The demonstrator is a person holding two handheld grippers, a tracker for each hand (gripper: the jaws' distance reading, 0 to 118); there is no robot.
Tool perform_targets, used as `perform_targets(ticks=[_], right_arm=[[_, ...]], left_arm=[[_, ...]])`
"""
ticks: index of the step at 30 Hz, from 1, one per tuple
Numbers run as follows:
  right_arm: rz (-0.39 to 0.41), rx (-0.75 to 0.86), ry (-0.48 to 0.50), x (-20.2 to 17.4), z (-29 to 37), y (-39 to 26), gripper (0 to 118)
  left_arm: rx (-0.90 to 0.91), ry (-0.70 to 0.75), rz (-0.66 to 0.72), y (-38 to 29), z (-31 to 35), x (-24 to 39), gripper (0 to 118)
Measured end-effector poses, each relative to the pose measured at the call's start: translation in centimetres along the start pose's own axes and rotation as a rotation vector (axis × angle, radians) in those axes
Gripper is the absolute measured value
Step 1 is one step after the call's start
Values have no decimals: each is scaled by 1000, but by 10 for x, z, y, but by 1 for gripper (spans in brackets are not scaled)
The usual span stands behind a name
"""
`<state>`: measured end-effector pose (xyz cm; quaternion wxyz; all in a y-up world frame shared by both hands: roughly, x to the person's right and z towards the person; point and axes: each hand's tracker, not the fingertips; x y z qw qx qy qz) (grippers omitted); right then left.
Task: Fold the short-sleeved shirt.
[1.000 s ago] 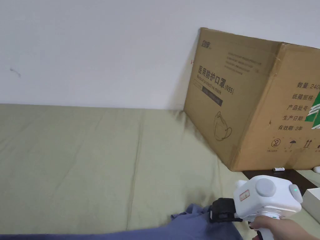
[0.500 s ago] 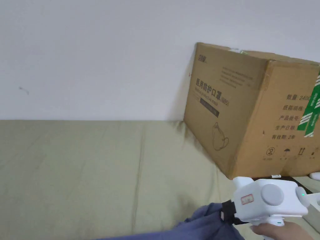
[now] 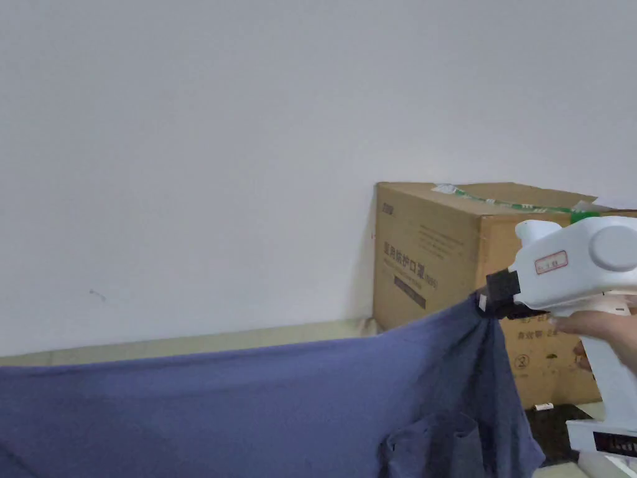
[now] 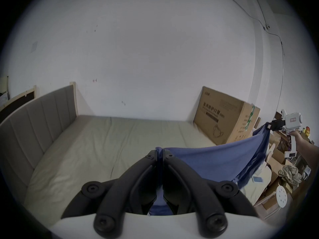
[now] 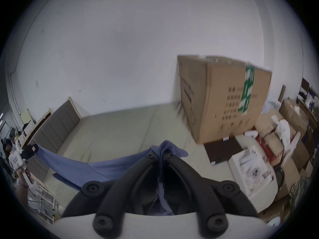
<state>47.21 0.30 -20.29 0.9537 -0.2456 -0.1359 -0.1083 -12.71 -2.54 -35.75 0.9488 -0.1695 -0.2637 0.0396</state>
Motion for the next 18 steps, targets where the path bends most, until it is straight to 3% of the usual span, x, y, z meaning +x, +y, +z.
perform_targets(ticks=[7, 18], right_arm=[[33, 145, -50, -31, -12, 103, 3], [151, 229, -165, -84, -114, 222, 3]], left_arm=[[41, 33, 29, 87, -40, -10, 5], [95, 156, -33, 190, -160, -32, 4]])
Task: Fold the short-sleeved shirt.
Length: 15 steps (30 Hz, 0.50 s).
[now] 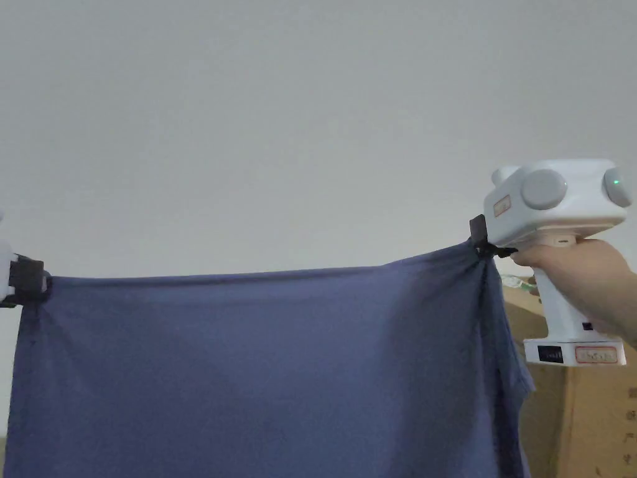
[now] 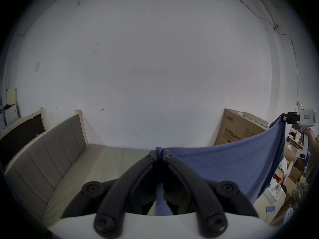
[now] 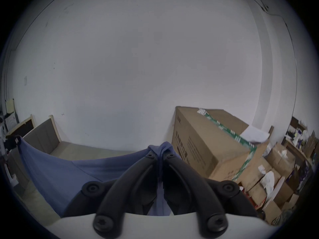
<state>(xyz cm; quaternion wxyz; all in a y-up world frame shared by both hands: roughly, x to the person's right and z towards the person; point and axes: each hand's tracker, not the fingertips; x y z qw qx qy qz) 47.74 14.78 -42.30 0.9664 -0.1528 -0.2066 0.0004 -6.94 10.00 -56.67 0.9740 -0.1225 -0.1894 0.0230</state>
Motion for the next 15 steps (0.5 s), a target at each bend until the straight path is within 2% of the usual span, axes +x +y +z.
perform_targets(ticks=[4, 9, 15], right_arm=[[19, 65, -24, -15, -20, 32, 3], [21, 131, -48, -29, -34, 60, 3], [41, 120, -47, -37, -71, 31, 3]], left_arm=[[49, 30, 22, 25, -32, -5, 4], [118, 72, -30, 42, -58, -3, 4], [104, 93, -7, 14, -92, -10, 4]])
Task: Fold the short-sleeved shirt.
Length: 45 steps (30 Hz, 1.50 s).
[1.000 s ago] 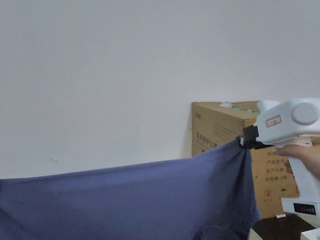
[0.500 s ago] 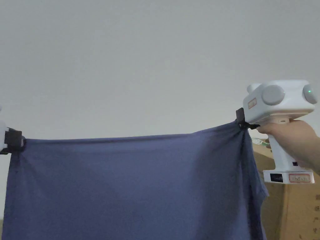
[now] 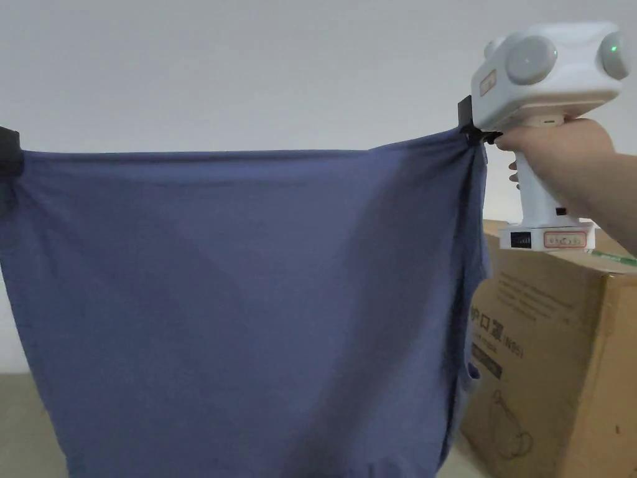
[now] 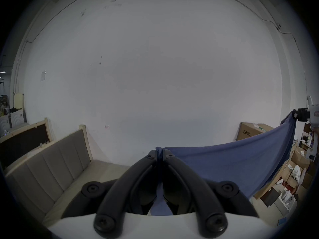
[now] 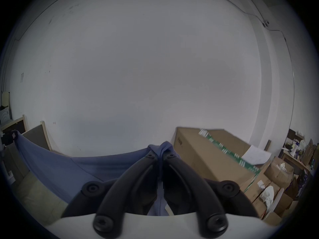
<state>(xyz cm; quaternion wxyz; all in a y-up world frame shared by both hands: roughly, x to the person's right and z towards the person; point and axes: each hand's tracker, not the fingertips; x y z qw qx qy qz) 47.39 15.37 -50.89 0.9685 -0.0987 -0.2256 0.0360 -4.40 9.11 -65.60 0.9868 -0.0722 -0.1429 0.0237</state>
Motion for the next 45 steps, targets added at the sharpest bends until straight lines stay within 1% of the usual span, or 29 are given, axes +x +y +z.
perform_targets(ticks=[2, 3, 5, 8, 10, 12, 13, 14, 15, 16, 18, 20, 22, 25, 26, 28, 29, 31, 35, 36, 37, 38, 39, 40, 41, 42, 43, 44, 45], right_arm=[[5, -76, 6, -6, -20, -49, 3], [14, -132, -3, -13, -32, -91, 3], [10, -225, 7, -19, -44, -151, 3], [-103, -413, 51, -23, -47, -286, 3], [-126, -606, 47, -20, -32, -379, 3], [-112, -738, 49, -6, -8, -457, 3], [-119, -781, 49, 2, 15, -488, 3], [-122, -821, 93, 10, 33, -510, 3], [-89, -868, 105, 20, 60, -532, 3], [-50, -904, 109, 29, 83, -546, 3], [-18, -914, 147, 48, 127, -560, 3], [-24, -936, 188, 64, 172, -567, 3], [-25, -966, 231, 79, 211, -577, 3], [-25, -994, 251, 94, 263, -591, 3], [-28, -999, 264, 98, 274, -596, 3], [-30, -991, 256, 104, 300, -604, 3], [-54, -993, 254, 107, 306, -606, 3], [-74, -986, 252, 110, 316, -608, 3], [-49, -988, 272, 110, 327, -605, 4], [-42, -986, 283, 110, 328, -605, 6], [-42, -983, 287, 110, 329, -605, 13], [-37, -972, 283, 109, 331, -604, 28], [-39, -963, 281, 109, 332, -603, 63], [-41, -967, 276, 108, 333, -602, 84], [-41, -973, 265, 109, 334, -602, 93], [-49, -980, 259, 111, 336, -601, 93], [-67, -977, 261, 113, 340, -600, 112], [-100, -948, 273, 115, 345, -596, 118], [-135, -897, 281, 117, 350, -588, 118]], left_arm=[[-76, 8, 10, -36, -23, -6, 4], [-116, 10, 10, -62, -33, -7, 4], [-207, 16, 25, -120, -45, -8, 4], [-421, 7, 105, -235, -37, -10, 4], [-538, -1, 114, -312, -9, -10, 4], [-627, -30, 65, -373, 28, -12, 4], [-673, -51, 51, -397, 50, -14, 4], [-706, -82, 29, -413, 73, -16, 4], [-731, -84, -6, -431, 99, -18, 4], [-757, -109, 0, -442, 125, -23, 4], [-762, -146, 8, -456, 166, -38, 4], [-795, -198, -7, -464, 205, -42, 4], [-805, -196, -9, -473, 247, -45, 4], [-822, -221, -15, -486, 298, -49, 4], [-822, -222, -16, -488, 312, -47, 4], [-831, -246, -18, -495, 336, -49, 5], [-826, -244, -16, -496, 345, -51, 5], [-815, -257, -28, -498, 359, -51, 5], [-793, -266, -79, -494, 372, -52, 5], [-789, -274, -78, -493, 375, -52, 10], [-787, -283, -77, -492, 377, -53, 24], [-785, -284, -77, -493, 379, -53, 47], [-788, -285, -89, -492, 382, -53, 87], [-800, -279, -115, -493, 385, -53, 107], [-811, -276, -136, -494, 388, -55, 115], [-825, -267, -170, -497, 392, -57, 115], [-782, -280, -171, -494, 403, -64, 117], [-794, -278, -171, -491, 406, -70, 112], [-804, -238, -150, -487, 409, -76, 112]])
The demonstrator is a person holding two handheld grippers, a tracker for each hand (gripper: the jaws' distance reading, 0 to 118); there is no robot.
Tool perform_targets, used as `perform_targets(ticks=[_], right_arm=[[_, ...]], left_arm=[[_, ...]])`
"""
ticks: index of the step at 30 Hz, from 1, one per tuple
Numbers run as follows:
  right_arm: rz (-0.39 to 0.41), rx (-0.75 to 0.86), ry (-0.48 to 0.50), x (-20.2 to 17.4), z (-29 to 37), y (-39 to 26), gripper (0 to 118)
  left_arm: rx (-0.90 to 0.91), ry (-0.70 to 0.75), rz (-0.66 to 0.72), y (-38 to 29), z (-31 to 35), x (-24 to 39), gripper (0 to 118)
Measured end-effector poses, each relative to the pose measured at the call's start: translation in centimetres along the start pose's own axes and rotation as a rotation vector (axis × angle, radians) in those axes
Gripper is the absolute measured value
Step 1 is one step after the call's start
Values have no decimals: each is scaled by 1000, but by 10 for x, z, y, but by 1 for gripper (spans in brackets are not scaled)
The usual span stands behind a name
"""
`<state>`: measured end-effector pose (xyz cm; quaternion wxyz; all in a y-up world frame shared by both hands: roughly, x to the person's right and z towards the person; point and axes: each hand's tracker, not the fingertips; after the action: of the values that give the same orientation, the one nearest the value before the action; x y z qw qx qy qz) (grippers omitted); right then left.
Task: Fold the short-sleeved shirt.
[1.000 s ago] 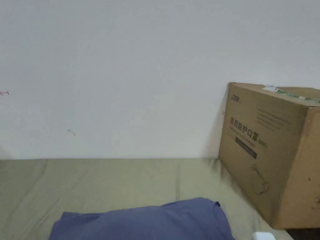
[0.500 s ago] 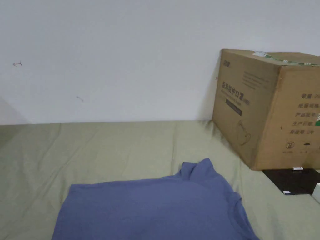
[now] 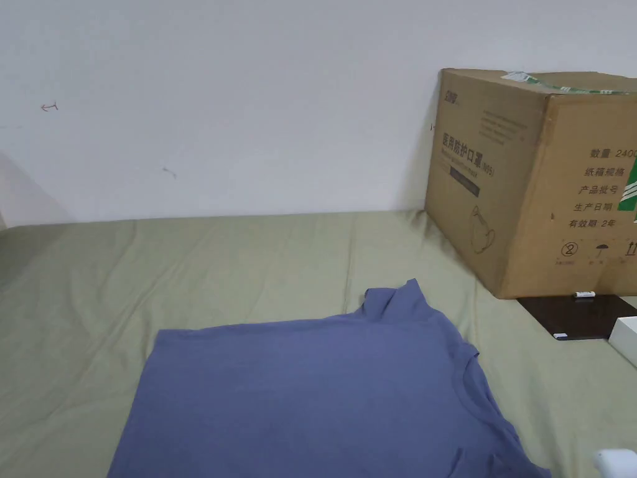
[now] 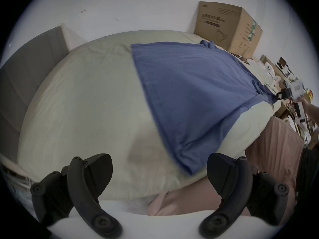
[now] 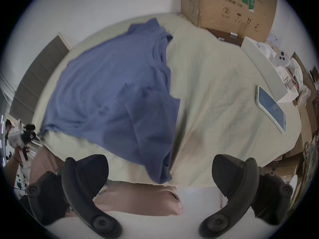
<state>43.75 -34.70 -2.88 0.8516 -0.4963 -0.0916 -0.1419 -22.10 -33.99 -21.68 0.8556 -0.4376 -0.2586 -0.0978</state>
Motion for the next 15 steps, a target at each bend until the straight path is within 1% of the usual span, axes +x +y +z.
perform_targets(ticks=[1, 2, 4, 5, 7, 8, 9, 10, 11, 12, 13, 14, 15], right_arm=[[-15, 43, 11, -2, 9, 1, 118], [-32, 83, 17, -6, 19, 2, 118], [-59, 202, 30, -20, 43, 6, 118], [-47, 271, 44, -30, 56, 7, 118], [0, 480, 40, -58, 84, 7, 116], [26, 610, 21, -72, 98, 3, 115], [36, 744, 14, -86, 111, -2, 111], [42, 846, 34, -101, 123, -7, 104], [30, 915, 44, -111, 131, -10, 88], [-9, 970, 37, -122, 138, -13, 46], [-44, 1011, 35, -132, 143, -15, 10], [-65, 1001, 32, -139, 145, -11, 4], [-62, 977, 48, -142, 147, -9, 4]], left_arm=[[12, 11, 64, 2, 6, -3, 112], [47, -9, 129, 5, 15, -7, 112], [156, -53, 235, 13, 41, -7, 112], [225, -57, 257, 19, 55, -4, 113], [376, -47, 277, 28, 84, 16, 112], [442, -41, 284, 31, 97, 26, 108], [532, -7, 274, 32, 111, 41, 93], [623, 54, 265, 33, 124, 58, 72], [675, 98, 261, 34, 132, 70, 43], [722, 131, 263, 35, 139, 83, 10], [749, 155, 267, 37, 144, 94, 3], [776, 181, 259, 36, 147, 102, 3], [788, 168, 239, 37, 151, 108, 3]])
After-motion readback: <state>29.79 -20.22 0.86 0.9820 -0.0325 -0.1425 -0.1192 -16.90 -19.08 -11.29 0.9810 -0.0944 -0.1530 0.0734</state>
